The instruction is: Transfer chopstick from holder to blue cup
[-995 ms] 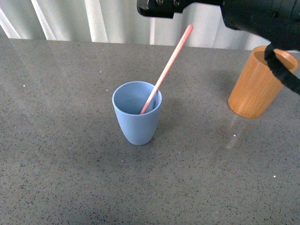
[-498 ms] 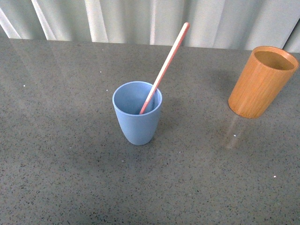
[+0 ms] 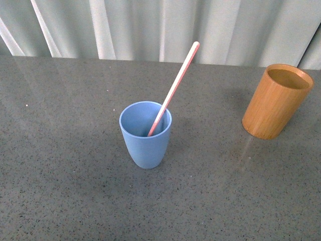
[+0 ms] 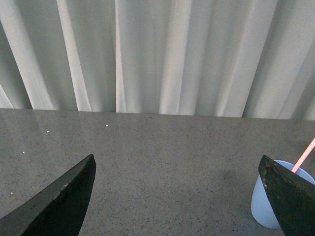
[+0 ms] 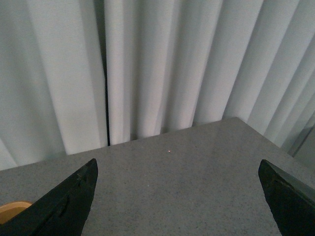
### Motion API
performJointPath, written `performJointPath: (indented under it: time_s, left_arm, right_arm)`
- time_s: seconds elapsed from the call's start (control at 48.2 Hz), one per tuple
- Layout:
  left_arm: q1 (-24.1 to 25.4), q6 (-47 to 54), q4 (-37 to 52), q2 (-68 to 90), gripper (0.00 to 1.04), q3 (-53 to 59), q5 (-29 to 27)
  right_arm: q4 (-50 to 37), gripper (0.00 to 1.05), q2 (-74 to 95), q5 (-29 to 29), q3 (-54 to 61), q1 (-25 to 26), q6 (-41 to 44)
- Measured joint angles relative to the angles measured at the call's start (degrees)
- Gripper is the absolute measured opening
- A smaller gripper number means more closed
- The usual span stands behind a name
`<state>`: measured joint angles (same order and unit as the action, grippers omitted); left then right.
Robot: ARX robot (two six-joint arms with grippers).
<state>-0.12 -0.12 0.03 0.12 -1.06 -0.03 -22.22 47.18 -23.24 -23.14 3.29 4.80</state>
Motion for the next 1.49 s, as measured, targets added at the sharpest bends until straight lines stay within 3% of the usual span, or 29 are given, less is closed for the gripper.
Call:
performJointPath:
  time_s: [0.083,0.104,0.124,0.145,0.249,0.352,0.518,0.664,1.493]
  left_arm:
    - [0.0,0.0,0.0,0.0,0.98,0.0,0.07]
    - [0.0,0.0,0.0,0.0,0.98,0.0,0.04]
    - [0.0,0.0,0.0,0.0,0.98,0.0,0.07]
    - [0.0,0.0,0.0,0.0,0.98,0.0,0.07]
    - [0.0,0.0,0.0,0.0,0.98,0.0,-0.02]
    - [0.0,0.0,0.0,-0.02,0.98,0.0,0.0]
    - [0.0,0.0,0.0,-0.02,0.98,0.0,0.02]
    - [0.0,0.0,0.0,-0.02,0.98,0.0,0.02]
    - [0.0,0.0,0.0,-0.02,0.98,0.0,0.02]
  right_arm:
    - [-0.55,0.92,-0.79,3.56,0.33,1.33,-0.57]
    - [-1.33,0.88,-1.16,10.53,0.87,2.36,-1.49]
    - [-1.49,0.87,-1.27,11.89,1.03,2.56,-1.64]
    - [-1.97,0.83,-1.77,17.27,1.79,3.13,-2.21]
    - [-2.75,0.68,-4.02,28.24,5.2,3.34,-3.32]
    - [-3.28,0.51,-6.64,29.11,8.46,2.47,-3.78]
    - [-3.3,0.22,-10.71,23.52,12.66,-1.55,-4.17]
    - [-2.75,0.0,-13.86,23.56,14.95,-3.08,-4.17]
    - [7.72,0.01,-32.96,23.3,22.16,-3.13,-4.24]
